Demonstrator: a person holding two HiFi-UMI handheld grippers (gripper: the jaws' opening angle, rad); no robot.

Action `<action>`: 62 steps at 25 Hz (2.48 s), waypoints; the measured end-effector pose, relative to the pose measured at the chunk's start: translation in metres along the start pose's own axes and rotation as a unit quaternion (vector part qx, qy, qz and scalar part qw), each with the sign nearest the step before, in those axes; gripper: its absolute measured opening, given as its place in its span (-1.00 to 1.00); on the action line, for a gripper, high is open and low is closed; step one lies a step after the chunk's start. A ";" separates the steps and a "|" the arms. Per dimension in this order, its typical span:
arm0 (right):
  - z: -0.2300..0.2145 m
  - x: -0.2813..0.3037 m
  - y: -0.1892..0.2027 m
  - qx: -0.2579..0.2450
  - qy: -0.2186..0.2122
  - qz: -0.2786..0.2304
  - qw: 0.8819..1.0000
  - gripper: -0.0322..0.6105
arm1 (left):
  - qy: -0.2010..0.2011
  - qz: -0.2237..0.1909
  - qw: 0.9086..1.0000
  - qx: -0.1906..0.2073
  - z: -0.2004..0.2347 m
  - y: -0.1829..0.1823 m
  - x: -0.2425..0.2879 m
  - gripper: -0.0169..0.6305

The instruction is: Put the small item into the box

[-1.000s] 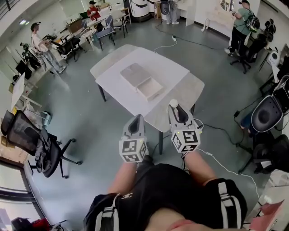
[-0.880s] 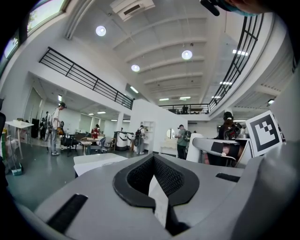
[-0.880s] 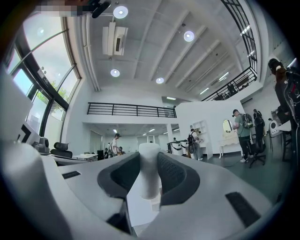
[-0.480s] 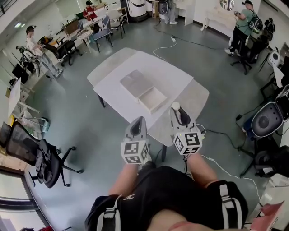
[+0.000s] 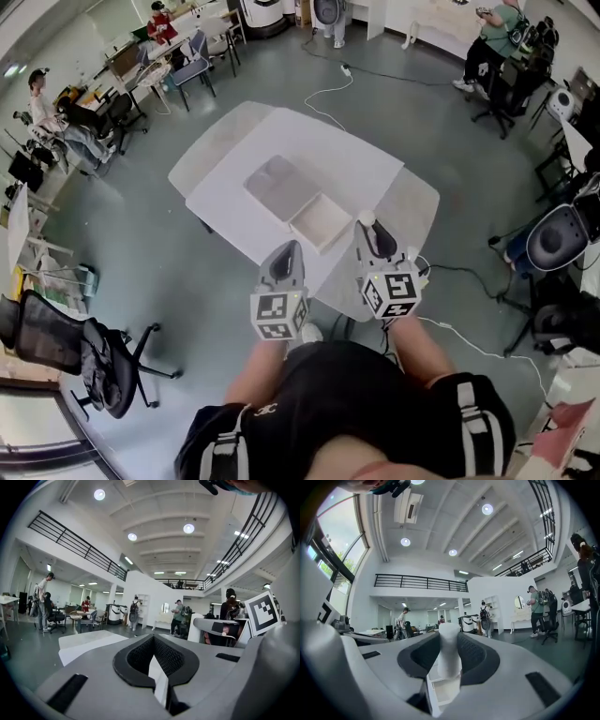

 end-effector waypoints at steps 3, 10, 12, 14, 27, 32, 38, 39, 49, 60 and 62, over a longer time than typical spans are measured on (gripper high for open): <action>0.002 0.024 0.004 -0.002 0.013 0.004 1.000 -0.54 | 0.012 0.005 1.000 -0.001 0.022 0.001 0.017 -0.93; 0.010 0.058 0.011 -0.009 0.032 0.020 0.999 -0.54 | 0.031 0.022 0.999 -0.018 0.059 0.009 0.039 -0.93; 0.009 0.063 0.015 -0.010 0.032 0.026 0.999 -0.54 | 0.036 0.026 0.999 -0.023 0.061 0.013 0.044 -0.93; 0.007 0.070 0.020 -0.012 0.029 0.034 0.999 -0.54 | 0.036 0.029 0.999 -0.026 0.066 0.016 0.049 -0.93; 0.004 0.123 0.050 -0.068 -0.029 0.100 0.992 -0.54 | 0.001 0.040 0.998 -0.044 0.089 0.022 0.070 -0.93; -0.007 0.139 0.071 -0.089 -0.048 0.139 0.985 -0.54 | -0.010 0.049 0.998 -0.042 0.090 0.025 0.076 -0.93; -0.008 0.158 0.108 -0.142 -0.092 0.212 0.962 -0.54 | -0.030 0.055 0.997 -0.044 0.097 0.025 0.078 -0.93; -0.009 0.160 0.114 -0.151 -0.100 0.223 0.958 -0.54 | -0.032 0.056 0.997 -0.044 0.097 0.025 0.078 -0.93; -0.004 0.174 0.169 -0.232 -0.185 0.321 0.899 -0.54 | -0.055 0.065 0.996 -0.040 0.091 0.029 0.072 -0.94; 0.004 0.188 0.221 -0.284 -0.221 0.399 0.843 -0.54 | -0.084 0.068 0.993 -0.041 0.095 0.031 0.052 -0.93; 0.006 0.191 0.224 -0.288 -0.222 0.406 0.838 -0.54 | -0.090 0.068 0.993 -0.041 0.096 0.031 0.048 -0.93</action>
Point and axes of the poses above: the fingertips, and each gripper's own axes: x forward along the fingers, z to its left, y out of its underside, the point moved 9 cm from there along -x, backward along the fingers, and after that the axes turned 4 degrees about x, right-handed, at the moved point
